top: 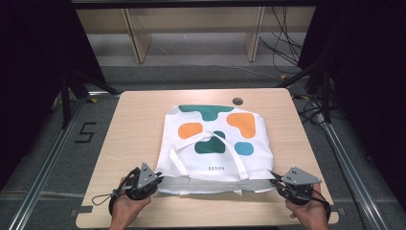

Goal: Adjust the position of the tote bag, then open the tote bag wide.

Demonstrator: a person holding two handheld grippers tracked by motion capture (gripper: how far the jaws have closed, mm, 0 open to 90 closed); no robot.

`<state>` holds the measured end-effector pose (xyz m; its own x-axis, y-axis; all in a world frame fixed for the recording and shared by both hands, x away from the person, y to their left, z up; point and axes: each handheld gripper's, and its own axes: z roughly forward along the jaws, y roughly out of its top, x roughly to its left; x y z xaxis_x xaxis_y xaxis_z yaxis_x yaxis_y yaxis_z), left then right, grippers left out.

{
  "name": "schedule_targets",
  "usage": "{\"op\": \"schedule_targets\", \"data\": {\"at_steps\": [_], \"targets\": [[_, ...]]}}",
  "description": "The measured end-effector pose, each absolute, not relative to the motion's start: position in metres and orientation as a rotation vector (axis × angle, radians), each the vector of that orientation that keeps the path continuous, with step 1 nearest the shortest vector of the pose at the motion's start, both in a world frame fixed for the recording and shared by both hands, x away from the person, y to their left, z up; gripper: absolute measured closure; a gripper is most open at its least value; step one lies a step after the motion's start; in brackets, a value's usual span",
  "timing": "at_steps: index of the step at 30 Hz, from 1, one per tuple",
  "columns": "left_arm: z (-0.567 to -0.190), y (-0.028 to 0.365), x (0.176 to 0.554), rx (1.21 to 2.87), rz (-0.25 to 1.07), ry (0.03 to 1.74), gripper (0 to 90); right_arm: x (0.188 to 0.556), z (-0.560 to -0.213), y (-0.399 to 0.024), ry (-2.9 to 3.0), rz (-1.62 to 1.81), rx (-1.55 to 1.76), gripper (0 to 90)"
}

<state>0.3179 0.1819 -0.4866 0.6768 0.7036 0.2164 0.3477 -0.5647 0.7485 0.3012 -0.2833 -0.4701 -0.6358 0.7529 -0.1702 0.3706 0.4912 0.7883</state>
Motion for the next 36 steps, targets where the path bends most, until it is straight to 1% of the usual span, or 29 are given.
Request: {"op": "schedule_targets", "data": {"at_steps": [1,2,3,5,6,7,9,10,11,12,13,14,17,18,19,21,27,29,31,34,36], "targets": [[-0.487,0.181,0.317,2.195,0.668,0.812,82.8,0.3,-0.47,-0.283,2.24,1.015,0.927,84.7],[-0.486,0.181,0.314,2.204,0.642,0.844,82.8,0.299,-0.47,-0.284,2.231,1.016,0.915,84.7],[-0.486,0.181,0.315,2.178,0.679,0.815,82.7,0.298,-0.469,-0.284,2.232,1.019,0.908,84.6],[-0.483,0.182,0.314,2.2,0.677,0.786,82.8,0.295,-0.467,-0.285,2.217,1.033,0.913,84.6],[-0.484,0.181,0.31,2.177,0.655,0.846,82.8,0.293,-0.466,-0.285,2.215,1.041,0.927,84.6],[-0.482,0.181,0.31,2.16,0.683,0.808,82.8,0.293,-0.465,-0.286,2.204,1.045,0.917,84.6],[-0.48,0.183,0.308,2.187,0.683,0.819,82.8,0.293,-0.465,-0.286,2.206,1.045,0.915,84.6],[-0.48,0.181,0.308,2.157,0.672,0.848,82.8,0.292,-0.465,-0.286,2.203,1.051,0.93,84.7],[-0.48,0.182,0.31,2.135,0.69,0.814,82.9,0.293,-0.464,-0.286,2.202,1.049,0.911,84.6],[-0.479,0.182,0.308,2.133,0.672,0.847,82.9,0.293,-0.464,-0.286,2.201,1.051,0.906,84.6],[-0.477,0.183,0.311,2.13,0.693,0.805,83.0,0.293,-0.463,-0.286,2.2,1.057,0.904,84.7],[-0.479,0.181,0.309,2.098,0.659,0.85,83.0,0.293,-0.462,-0.286,2.195,1.061,0.899,84.8],[-0.475,0.183,0.31,2.093,0.689,0.822,83.3,0.292,-0.461,-0.285,2.193,1.076,0.901,85.2],[-0.473,0.184,0.308,2.095,0.684,0.851,83.3,0.292,-0.461,-0.284,2.19,1.085,0.909,85.3],[-0.471,0.185,0.308,2.097,0.701,0.843,83.4,0.291,-0.459,-0.285,2.188,1.082,0.9,85.4],[-0.468,0.185,0.308,2.059,0.7,0.846,83.6,0.291,-0.457,-0.284,2.175,1.098,0.903,85.6],[-0.457,0.187,0.31,2.019,0.721,0.83,84.8,0.294,-0.441,-0.285,2.138,1.136,0.879,87.1],[-0.451,0.186,0.311,1.994,0.708,0.828,85.4,0.295,-0.434,-0.285,2.123,1.148,0.857,87.7],[-0.443,0.187,0.312,1.986,0.722,0.81,85.8,0.298,-0.424,-0.285,2.095,1.179,0.861,88.0],[-0.429,0.187,0.313,1.951,0.742,0.779,86.1,0.3,-0.417,-0.286,2.09,1.209,0.858,88.0],[-0.416,0.187,0.314,1.949,0.776,0.752,86.4,0.302,-0.407,-0.287,2.055,1.225,0.829,88.3]]}}
